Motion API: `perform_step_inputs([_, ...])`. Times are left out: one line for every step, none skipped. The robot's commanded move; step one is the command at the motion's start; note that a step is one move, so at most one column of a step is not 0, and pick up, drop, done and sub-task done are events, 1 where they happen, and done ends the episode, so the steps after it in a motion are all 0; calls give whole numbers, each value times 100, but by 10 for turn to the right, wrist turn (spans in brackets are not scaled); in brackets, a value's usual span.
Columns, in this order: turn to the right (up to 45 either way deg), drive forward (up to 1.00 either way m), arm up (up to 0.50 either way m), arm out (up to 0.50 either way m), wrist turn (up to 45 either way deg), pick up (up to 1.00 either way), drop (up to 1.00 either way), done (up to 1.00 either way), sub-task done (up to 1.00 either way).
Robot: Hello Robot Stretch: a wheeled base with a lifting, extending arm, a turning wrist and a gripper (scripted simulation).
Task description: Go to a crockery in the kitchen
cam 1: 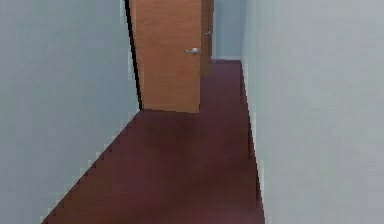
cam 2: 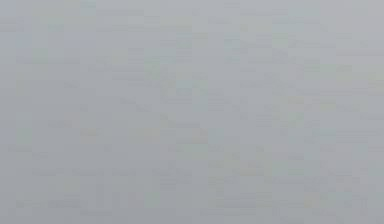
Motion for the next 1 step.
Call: perform_step_inputs([90,0,0,0,0,0,0,0,0])
